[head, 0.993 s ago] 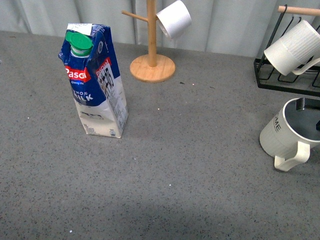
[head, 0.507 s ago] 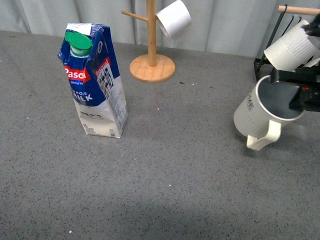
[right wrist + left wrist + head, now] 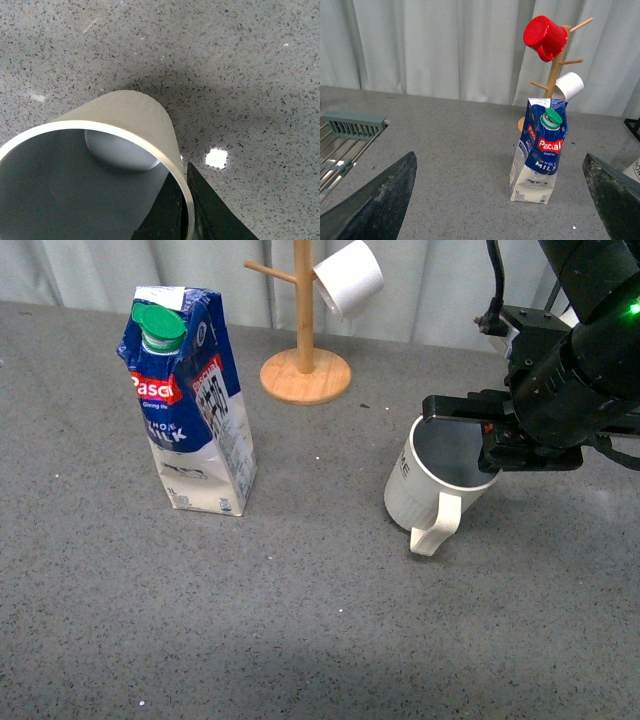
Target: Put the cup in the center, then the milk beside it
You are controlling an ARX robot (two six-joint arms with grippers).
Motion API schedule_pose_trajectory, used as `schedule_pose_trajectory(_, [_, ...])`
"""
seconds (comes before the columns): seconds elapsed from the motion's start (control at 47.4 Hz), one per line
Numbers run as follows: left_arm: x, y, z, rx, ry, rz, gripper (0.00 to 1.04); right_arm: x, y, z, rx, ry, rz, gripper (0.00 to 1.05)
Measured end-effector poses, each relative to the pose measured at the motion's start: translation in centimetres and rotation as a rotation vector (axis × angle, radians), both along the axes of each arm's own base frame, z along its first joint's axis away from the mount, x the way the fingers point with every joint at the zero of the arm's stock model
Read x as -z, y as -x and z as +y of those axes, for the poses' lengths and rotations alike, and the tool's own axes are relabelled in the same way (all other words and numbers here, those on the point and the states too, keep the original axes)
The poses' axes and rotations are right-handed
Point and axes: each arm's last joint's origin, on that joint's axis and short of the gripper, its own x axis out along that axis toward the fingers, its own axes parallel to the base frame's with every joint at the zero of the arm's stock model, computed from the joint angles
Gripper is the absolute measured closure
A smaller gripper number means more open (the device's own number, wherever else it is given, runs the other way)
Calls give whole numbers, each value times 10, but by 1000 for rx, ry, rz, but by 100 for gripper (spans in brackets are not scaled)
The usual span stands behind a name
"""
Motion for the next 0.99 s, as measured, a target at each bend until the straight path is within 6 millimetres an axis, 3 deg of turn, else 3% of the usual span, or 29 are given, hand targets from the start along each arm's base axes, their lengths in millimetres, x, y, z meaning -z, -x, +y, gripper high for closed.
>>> schedule_pose_trajectory(0.148, [0, 0, 0, 0, 0, 0, 7, 5, -5, 1, 1, 5, 20, 102])
schedule_pose_trajectory(0.359, [0, 0, 0, 0, 0, 0, 7, -3, -10, -2, 14, -65, 18, 62])
schedule_pose_trajectory(0.422, [0, 0, 0, 0, 0, 0, 7, -9, -10, -2, 13, -84, 4, 54])
schedule_pose_trajectory(0.634, [0, 0, 0, 0, 0, 0, 7, -55, -9, -5, -15, -149, -164, 28])
schedule_pose_trajectory(0.781, [0, 0, 0, 0, 0, 0, 7, -93, 2, -13, -4, -162, -289, 7])
schedule_pose_trajectory(0.845, [0, 0, 0, 0, 0, 0, 7, -97, 10, -18, 14, -105, -430, 13])
schedule_pose_trajectory(0.887, [0, 0, 0, 0, 0, 0, 7, -89, 18, -25, 58, 17, -643, 23])
schedule_pose_trajectory(0.993, [0, 0, 0, 0, 0, 0, 7, -76, 40, -38, 86, 76, -874, 36])
